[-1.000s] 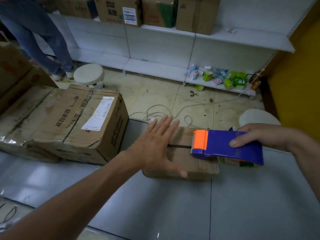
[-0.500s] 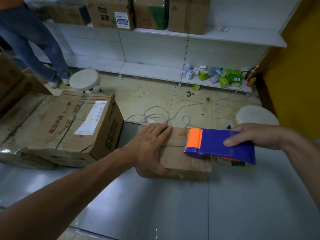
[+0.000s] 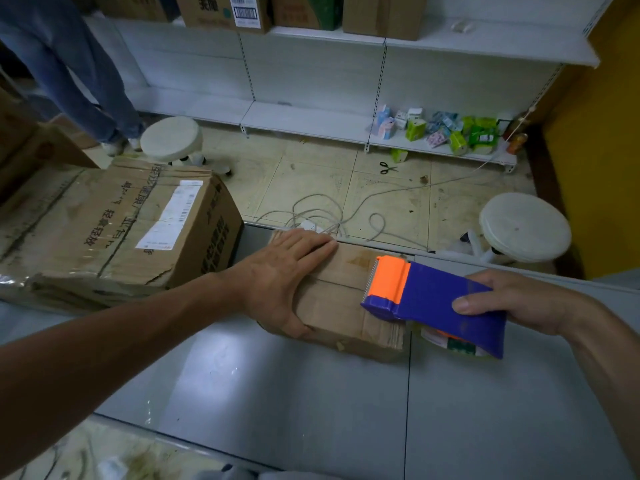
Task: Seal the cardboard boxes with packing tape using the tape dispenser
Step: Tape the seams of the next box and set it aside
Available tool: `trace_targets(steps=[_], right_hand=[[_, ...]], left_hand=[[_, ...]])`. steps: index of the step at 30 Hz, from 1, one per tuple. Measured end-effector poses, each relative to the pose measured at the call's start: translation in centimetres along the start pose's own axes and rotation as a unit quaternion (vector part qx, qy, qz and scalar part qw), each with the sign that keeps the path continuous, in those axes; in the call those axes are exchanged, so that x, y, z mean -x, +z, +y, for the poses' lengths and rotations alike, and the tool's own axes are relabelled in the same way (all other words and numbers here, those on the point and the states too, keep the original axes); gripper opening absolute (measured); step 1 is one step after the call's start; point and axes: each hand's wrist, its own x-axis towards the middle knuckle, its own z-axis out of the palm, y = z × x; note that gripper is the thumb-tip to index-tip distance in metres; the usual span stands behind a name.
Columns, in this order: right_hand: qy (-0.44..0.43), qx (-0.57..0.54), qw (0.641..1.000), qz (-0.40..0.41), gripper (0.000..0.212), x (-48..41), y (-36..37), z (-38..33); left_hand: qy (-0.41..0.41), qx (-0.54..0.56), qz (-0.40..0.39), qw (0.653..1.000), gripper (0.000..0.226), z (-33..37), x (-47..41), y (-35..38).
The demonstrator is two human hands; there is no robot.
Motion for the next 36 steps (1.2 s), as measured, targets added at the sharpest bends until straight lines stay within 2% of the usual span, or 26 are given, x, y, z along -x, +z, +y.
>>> trace_targets(steps=[5, 9, 13, 22, 25, 27, 29, 30, 31, 33, 34, 36], right_hand=[[-0.007, -0.014, 1.0, 0.003, 0.076, 0.8, -0.6, 2.3], [-0.002, -0.036, 0.999, 0.005, 0.091, 2.3, -1.7, 5.1], [-0.017, -0.053, 0.998, -0.005, 0.083, 2.3, -2.3, 5.9], [-0.028, -0.025, 0.999, -0.034, 0.087, 1.1, -3.0, 6.4], [-0.03, -0.023, 0.998, -0.045, 0.077, 0.4, -2.7, 6.7], [-0.032, -0.034, 0.998, -0.047, 0.065, 0.2, -2.6, 6.9], [-0.033, -0.04, 0.998, -0.046, 0.057, 0.1, -2.4, 7.2], [-0.033, -0.041, 0.998, -0.046, 0.057, 0.1, -2.2, 7.4], [-0.034, -0.043, 0.997, -0.046, 0.059, 0.1, -2.1, 7.5], [-0.035, -0.046, 0.997, -0.044, 0.071, 0.0, -2.1, 7.8], [-0.036, -0.045, 0.998, -0.041, 0.078, 0.1, -2.2, 7.9], [-0.038, -0.044, 0.998, -0.036, 0.087, 0.1, -2.3, 8.1]], left_hand=[[-0.009, 0.001, -0.005, 1.0, 0.129, 0.1, 0.1, 0.1], [-0.006, -0.006, 0.001, 1.0, 0.128, 0.1, -0.2, 0.1], [-0.001, -0.019, 0.015, 1.0, 0.129, 0.2, -0.4, 0.3], [-0.001, -0.047, 0.009, 0.999, 0.13, 0.6, -0.5, -0.2], [-0.03, -0.069, -0.075, 0.994, 0.139, 1.2, -0.8, -1.0], [-0.087, -0.111, -0.184, 0.973, 0.147, 2.4, -1.6, -2.1], [-0.146, -0.079, -0.249, 0.954, 0.148, 4.1, -2.7, -3.3], [-0.179, -0.023, -0.233, 0.955, 0.143, 4.9, -3.3, -3.4], [-0.198, 0.033, -0.185, 0.962, 0.134, 6.0, -4.0, -3.1], [-0.185, 0.099, -0.03, 0.977, 0.115, 8.4, -4.8, -1.3], [-0.168, 0.102, 0.021, 0.98, 0.11, 9.5, -5.1, -0.2], [-0.107, 0.038, 0.035, 0.993, 0.116, 10.6, -5.2, 1.9]])
